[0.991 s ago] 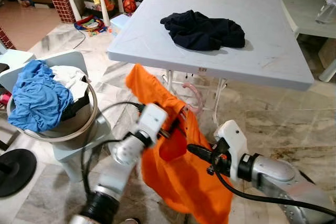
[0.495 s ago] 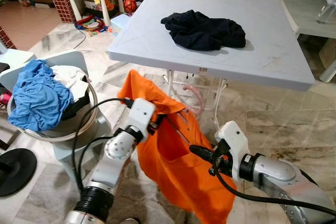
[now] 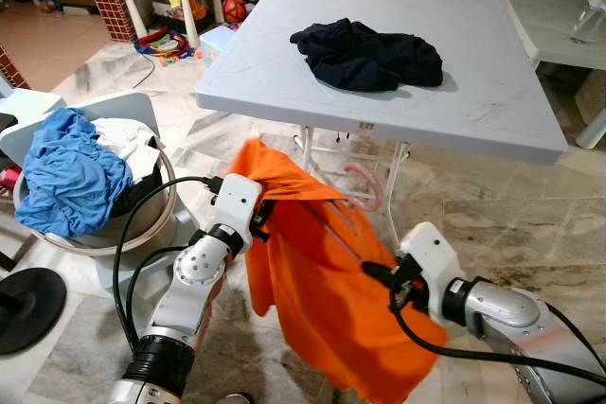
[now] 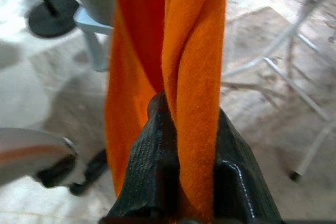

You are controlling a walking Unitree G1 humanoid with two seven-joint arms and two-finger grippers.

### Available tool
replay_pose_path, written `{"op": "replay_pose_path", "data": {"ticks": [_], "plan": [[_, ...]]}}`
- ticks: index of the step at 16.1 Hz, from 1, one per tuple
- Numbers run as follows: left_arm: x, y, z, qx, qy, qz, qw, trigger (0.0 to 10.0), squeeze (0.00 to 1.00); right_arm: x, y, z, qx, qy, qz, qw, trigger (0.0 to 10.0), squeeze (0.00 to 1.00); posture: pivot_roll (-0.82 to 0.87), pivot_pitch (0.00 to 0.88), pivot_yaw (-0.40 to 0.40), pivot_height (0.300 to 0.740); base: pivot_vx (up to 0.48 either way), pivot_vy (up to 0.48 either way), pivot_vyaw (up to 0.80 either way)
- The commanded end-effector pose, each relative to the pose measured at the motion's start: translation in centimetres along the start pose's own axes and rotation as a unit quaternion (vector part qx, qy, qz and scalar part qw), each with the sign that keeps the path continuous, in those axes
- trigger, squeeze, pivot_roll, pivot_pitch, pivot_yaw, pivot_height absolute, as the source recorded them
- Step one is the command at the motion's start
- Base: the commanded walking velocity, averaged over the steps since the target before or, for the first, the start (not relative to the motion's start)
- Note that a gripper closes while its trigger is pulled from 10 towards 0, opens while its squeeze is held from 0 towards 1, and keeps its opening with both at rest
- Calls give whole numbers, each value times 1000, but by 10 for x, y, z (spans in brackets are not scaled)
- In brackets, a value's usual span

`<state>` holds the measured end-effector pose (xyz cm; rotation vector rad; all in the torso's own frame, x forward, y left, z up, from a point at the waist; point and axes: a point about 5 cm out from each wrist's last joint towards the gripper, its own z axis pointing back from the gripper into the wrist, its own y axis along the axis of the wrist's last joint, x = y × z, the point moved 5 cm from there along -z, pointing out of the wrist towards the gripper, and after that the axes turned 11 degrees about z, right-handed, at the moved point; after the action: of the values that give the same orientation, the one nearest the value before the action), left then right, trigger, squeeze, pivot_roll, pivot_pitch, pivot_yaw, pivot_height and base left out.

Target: Hang hanger

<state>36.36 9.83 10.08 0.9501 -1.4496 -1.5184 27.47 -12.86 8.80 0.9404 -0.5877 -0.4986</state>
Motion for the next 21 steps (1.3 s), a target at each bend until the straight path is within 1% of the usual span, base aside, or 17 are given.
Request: {"op": "replay_pose_path", "data": {"ticks": [1,3,5,6,7,9,10,11,12,13,15,16,17,18,19,20,21], "plan": [[-3,5,3,5,8,17,1000,0,0,14,-2,3,-10,-27,30,999,10000,0,-2,86,-24,740,0,0,0],[-2,2,8,0,9,23,1000,0,0,26,-15,4,-41,-52,52,996,10000,0,3,82,-24,740,0,0,0],[1,2,10,1,5,36,999,0,0,34,-20,6,-51,-65,70,994,10000,0,0,81,-26,740,0,0,0],[4,3,11,2,0,43,999,0,0,45,-26,10,-71,-80,99,989,10000,0,-1,81,-28,740,0,0,0],[4,3,12,0,1,43,999,0,0,51,-31,14,-80,-82,111,987,10000,0,0,81,-28,740,0,0,0],[-9,7,14,2,17,34,999,0,0,55,-40,29,-94,-49,155,982,10000,0,-3,86,-26,740,0,0,0],[-9,7,14,2,17,34,999,0,0,55,-40,29,-94,-49,155,982,10000,0,-3,86,-26,740,0,0,0],[-22,12,15,6,33,27,999,0,0,53,-43,45,-95,-10,163,982,10000,0,-6,92,-22,740,0,0,0],[-44,17,18,5,57,18,998,0,0,50,-44,78,-94,65,196,974,10000,0,-14,94,-19,740,0,0,0],[-46,17,18,4,60,16,998,0,0,51,-45,84,-97,75,197,973,10000,0,-14,94,-19,740,0,0,0],[-52,18,20,0,63,13,998,0,0,75,-39,117,-98,68,172,978,10000,0,-32,97,-16,740,0,0,0],[-54,16,19,-3,64,13,998,0,0,84,-39,130,-107,67,184,975,10000,0,-37,97,-13,740,0,0,0],[-54,16,19,-3,64,13,998,0,0,84,-39,130,-107,67,184,975,10000,0,-37,97,-13,740,0,0,0],[-54,14,18,-9,66,22,998,0,0,89,-28,140,-85,68,169,980,10000,0,-42,96,-8,740,0,0,0],[-54,13,18,-11,66,27,997,0,0,91,-23,143,-74,69,164,981,10000,0,-43,96,-7,740,0,0,0],[-53,5,18,-28,62,43,997,0,0,99,-13,152,-54,60,149,985,10000,0,-47,91,-3,740,0,0,0],[-55,1,19,-35,66,50,996,0,0,100,-9,158,-42,63,149,986,10000,0,-48,91,-2,740,0,0,0]]}}
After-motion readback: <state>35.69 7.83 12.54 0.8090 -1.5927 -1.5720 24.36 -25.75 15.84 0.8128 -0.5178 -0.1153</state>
